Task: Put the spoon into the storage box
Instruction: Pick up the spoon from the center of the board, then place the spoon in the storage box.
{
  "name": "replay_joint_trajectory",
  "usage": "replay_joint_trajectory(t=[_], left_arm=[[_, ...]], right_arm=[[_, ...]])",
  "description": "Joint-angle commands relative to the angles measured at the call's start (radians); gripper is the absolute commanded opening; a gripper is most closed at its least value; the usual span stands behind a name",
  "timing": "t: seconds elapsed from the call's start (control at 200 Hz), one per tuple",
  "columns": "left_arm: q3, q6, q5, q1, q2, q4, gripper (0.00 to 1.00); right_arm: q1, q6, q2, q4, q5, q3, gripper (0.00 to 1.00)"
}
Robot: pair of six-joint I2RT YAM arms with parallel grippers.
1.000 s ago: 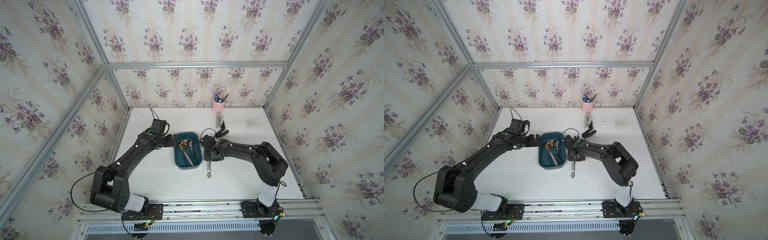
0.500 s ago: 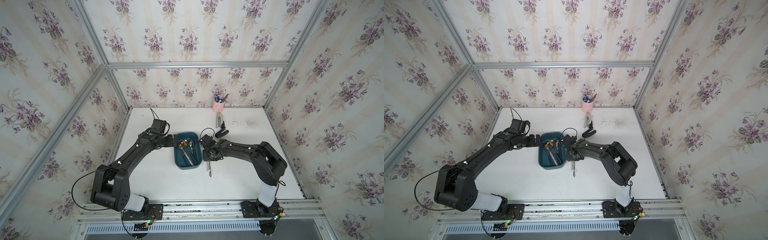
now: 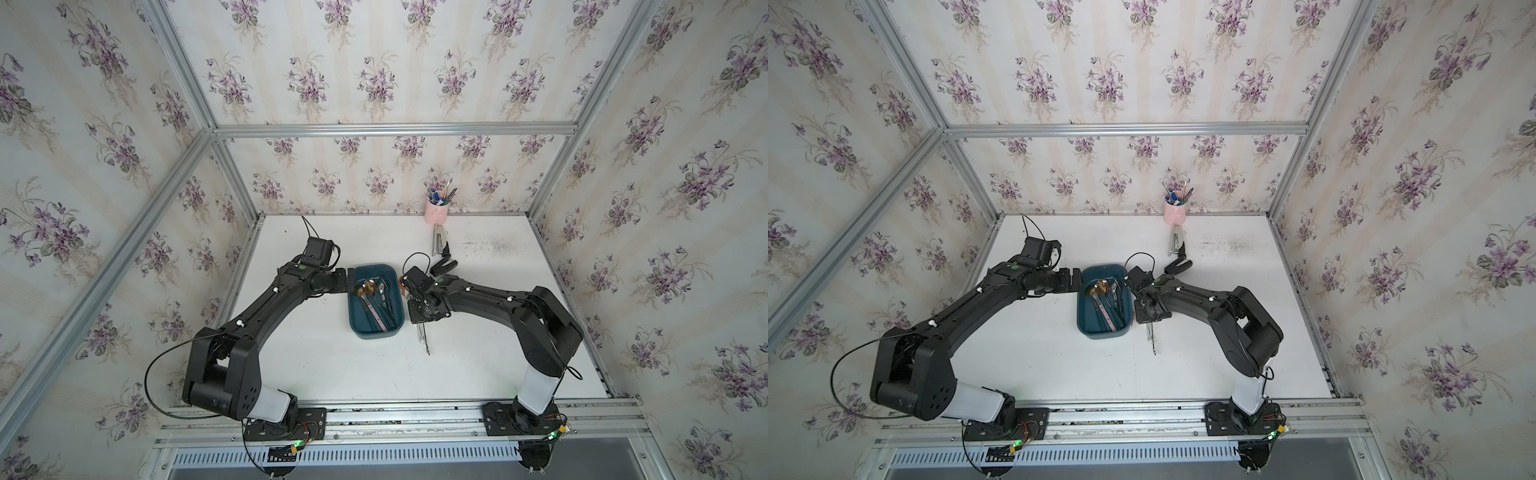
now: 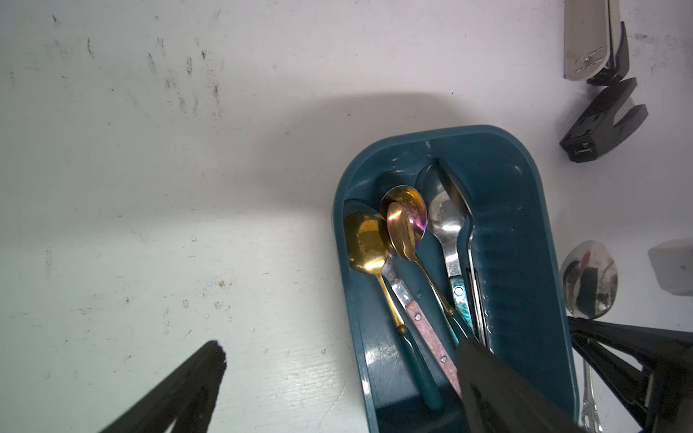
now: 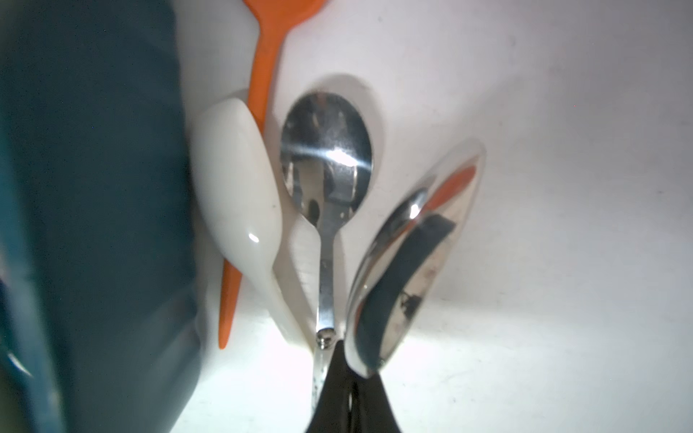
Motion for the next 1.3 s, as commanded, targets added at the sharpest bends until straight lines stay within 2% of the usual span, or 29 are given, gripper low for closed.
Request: replay_joint_trajectory(t=[0.0,0.195,0.505,0.834,1.064,1.294], left_arm=[[0.009,-0.003,0.0,-0.002,0.005,0.013,1.0],[0.008,0.002,-0.012,-0.002,-0.008,0.009,1.0],[0.003,0.006,-0.063,0.007,-0.053,-0.002,1.0],[-0.095,-0.044,-0.06,0.136,-0.155,0.0,1.0],[-0.122,-0.051,-0.062,0.181,-0.2,-0.01,1.0],[-0.127,-0.054,-0.051,0.183,-0.199,-0.012,1.0]], right_arm=[[-0.001,-0.04,-0.016,-0.044,0.033,0.02,0.0],[-0.002,-0.057,-0.015,-0.122,0.058,0.111,0.0],[0.004,-0.068,0.071,-0.247,0.039,0.402,0.0],[0.062,-0.064,0.314,-0.307,0.019,0.72,0.0],[0.073,-0.048,0.396,-0.278,-0.019,0.78,0.0],[0.094,-0.06,0.456,-0.291,0.012,0.778,0.0]])
